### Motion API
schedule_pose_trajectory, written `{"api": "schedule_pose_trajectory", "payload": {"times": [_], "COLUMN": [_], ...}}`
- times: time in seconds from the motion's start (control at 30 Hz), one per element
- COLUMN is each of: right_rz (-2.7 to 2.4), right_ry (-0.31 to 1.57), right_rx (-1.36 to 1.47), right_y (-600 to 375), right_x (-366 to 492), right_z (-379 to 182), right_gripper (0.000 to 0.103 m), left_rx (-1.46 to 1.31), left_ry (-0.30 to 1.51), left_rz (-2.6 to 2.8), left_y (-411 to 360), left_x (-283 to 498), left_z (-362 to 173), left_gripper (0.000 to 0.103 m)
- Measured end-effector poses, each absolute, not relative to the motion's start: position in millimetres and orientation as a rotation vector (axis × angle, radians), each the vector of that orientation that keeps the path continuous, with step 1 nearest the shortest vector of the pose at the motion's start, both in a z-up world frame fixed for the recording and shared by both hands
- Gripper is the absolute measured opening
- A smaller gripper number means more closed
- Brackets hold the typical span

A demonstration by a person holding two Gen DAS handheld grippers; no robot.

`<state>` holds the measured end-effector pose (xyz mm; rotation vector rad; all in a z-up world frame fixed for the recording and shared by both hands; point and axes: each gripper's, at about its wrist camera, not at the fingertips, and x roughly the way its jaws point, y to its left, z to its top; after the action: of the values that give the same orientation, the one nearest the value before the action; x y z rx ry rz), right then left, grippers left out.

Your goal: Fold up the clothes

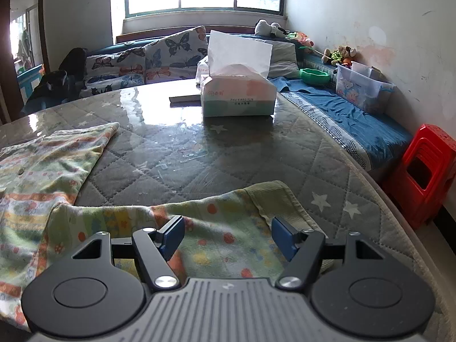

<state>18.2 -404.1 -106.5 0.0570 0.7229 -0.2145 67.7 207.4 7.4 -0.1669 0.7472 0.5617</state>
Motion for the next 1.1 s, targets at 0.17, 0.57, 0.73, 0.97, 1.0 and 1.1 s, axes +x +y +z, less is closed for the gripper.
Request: {"api": "schedule_pose_trajectory", "payload": {"times": [0.17,0.57,0.73,0.97,1.0,1.1], "right_rz": [-0.179,0.048,0.028,-0.034,-0.052,-0.097], "right_ry": [0.704,0.69,0.716,0.722,0.725,0.725], "right_rx": [0.071,-0.013,-0.058,-0.002,0.0,0.026], "right_y": [-393,-318,-310,-346,-353,-375], "right_x": [19,40,42,22,18,10], "right_z": [-100,-98,-110,-108,-110,-111], "right_gripper": [0.069,0.069,0.069,0.07,0.07,0.07], "left_rx": [-0.134,-0.034,0.029,0.059,0.059,0.055], "left_ry": [0.733,0.812,0.846,0.853,0.853,0.852], "left_rz": [0.39,-0.154,-0.271,-0.286,-0.283,-0.279], "left_y": [166,10,-30,-33,-32,-29], "left_x": [68,81,74,70,70,69], "left_z": [25,11,-6,-11,-10,-8], "left_gripper": [0.025,0.027,0.028,0.034,0.035,0.035]}}
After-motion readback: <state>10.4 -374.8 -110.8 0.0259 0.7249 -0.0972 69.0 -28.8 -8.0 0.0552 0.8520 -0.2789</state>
